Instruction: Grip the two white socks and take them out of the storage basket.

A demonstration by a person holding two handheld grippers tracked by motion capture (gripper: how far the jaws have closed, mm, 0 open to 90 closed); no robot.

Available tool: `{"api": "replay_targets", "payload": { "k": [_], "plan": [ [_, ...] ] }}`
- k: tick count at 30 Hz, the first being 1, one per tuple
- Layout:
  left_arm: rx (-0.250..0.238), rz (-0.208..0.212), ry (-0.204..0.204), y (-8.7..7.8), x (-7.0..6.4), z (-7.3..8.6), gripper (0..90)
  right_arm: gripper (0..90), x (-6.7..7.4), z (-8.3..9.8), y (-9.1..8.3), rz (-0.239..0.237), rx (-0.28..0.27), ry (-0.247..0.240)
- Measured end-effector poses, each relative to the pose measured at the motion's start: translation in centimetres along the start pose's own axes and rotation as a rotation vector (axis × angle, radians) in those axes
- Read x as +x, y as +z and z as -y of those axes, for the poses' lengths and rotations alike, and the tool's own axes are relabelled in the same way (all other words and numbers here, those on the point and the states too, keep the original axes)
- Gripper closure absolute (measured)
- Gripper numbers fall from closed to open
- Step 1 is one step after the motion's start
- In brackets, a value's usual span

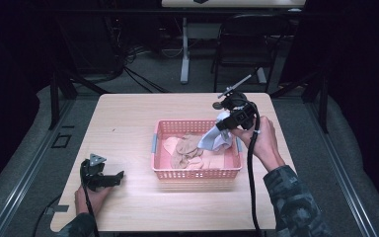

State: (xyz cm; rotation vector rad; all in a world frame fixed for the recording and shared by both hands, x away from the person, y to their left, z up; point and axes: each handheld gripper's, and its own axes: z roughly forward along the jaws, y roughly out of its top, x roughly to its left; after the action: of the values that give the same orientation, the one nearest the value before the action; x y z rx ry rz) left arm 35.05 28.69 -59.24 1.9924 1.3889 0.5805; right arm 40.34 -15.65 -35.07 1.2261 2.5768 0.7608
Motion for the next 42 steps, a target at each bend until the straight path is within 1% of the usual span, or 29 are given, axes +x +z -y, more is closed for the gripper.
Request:
{"api": "replay_targets", "payload": {
  "k": [1,2,3,5,6,7,8,9,10,11,12,16,18,20,23,26,29,30,32,34,37,40,42],
  "plan": [
    [-0.002,0.000,0.000,0.0,0.0,0.0,0.7,81.0,-0.1,-0.2,0.1,-0.004,-0.001,0.000],
    [0.000,-0.001,-0.002,0.0,0.0,0.0,0.7,80.9,-0.1,-0.3,0.1,0.003,0.011,-0.007],
    [0.001,-0.002,-0.002,0.0,0.0,0.0,0.7,81.0,-0.1,-0.4,0.1,0.003,-0.001,0.000],
    [0.000,-0.001,-0.002,0.0,0.0,0.0,0.7,80.9,-0.2,-0.4,0.0,-0.004,-0.004,0.002],
    [-0.001,0.000,0.002,0.0,0.0,0.0,0.7,80.9,-0.4,-0.4,-0.1,0.005,0.002,-0.007],
    [-0.001,-0.001,0.000,0.0,0.0,0.0,0.7,81.0,-0.5,-0.4,-0.1,0.002,-0.008,0.002],
    [0.000,-0.002,-0.001,0.0,0.0,0.0,0.7,81.0,-0.6,-0.3,-0.1,0.004,-0.005,0.001],
    [-0.002,-0.004,-0.002,-0.1,-0.1,0.1,0.7,81.0,-0.7,-0.2,0.0,0.003,-0.007,0.014],
    [-0.001,-0.005,-0.003,-0.1,0.0,0.1,0.7,80.9,-0.8,-0.1,0.0,0.008,0.005,0.018],
    [0.001,-0.003,-0.005,0.0,0.0,0.0,0.6,80.9,-1.0,-0.1,-0.1,0.022,0.018,0.013],
    [0.000,-0.001,0.000,0.0,0.0,0.0,0.5,80.9,-1.1,-0.1,-0.5,0.035,0.013,0.011],
    [0.000,-0.001,-0.002,0.0,0.0,0.0,0.6,80.9,-1.7,-0.1,-1.9,0.042,-0.031,0.035],
    [0.000,0.001,-0.001,0.0,0.0,0.0,0.5,81.0,-1.9,-0.1,-2.7,0.051,-0.031,0.028],
    [0.000,0.000,0.000,0.0,0.0,0.0,0.5,81.0,-2.1,-0.2,-3.3,0.058,-0.050,0.033],
    [0.001,-0.002,-0.003,0.0,0.0,0.0,0.6,80.9,-2.7,0.1,-4.1,0.056,-0.069,0.052],
    [-0.001,0.002,-0.001,0.0,0.0,0.0,0.5,80.9,-3.3,0.4,-4.8,0.076,-0.070,0.059],
    [0.001,0.000,0.000,0.0,0.0,0.0,0.6,80.9,-4.0,1.1,-5.3,0.068,-0.097,0.084],
    [-0.001,0.002,0.002,0.0,0.0,0.0,0.5,80.9,-4.3,1.4,-5.4,0.068,-0.096,0.088],
    [0.000,0.001,0.001,0.0,0.0,0.0,0.6,80.9,-4.8,1.8,-5.5,0.083,-0.086,0.096],
    [-0.001,-0.001,-0.002,0.0,0.0,0.0,0.6,80.9,-5.3,2.5,-5.6,0.077,-0.098,0.111],
    [0.001,0.001,0.001,0.0,0.0,0.0,0.5,80.9,-5.9,3.4,-5.8,0.100,-0.084,0.125],
    [0.001,-0.001,-0.003,0.0,0.0,0.0,0.6,80.9,-6.7,4.4,-6.1,0.106,-0.099,0.155],
    [0.001,-0.001,-0.001,0.0,0.0,0.0,0.5,80.9,-7.0,5.0,-6.3,0.118,-0.093,0.166]
  ]
}}
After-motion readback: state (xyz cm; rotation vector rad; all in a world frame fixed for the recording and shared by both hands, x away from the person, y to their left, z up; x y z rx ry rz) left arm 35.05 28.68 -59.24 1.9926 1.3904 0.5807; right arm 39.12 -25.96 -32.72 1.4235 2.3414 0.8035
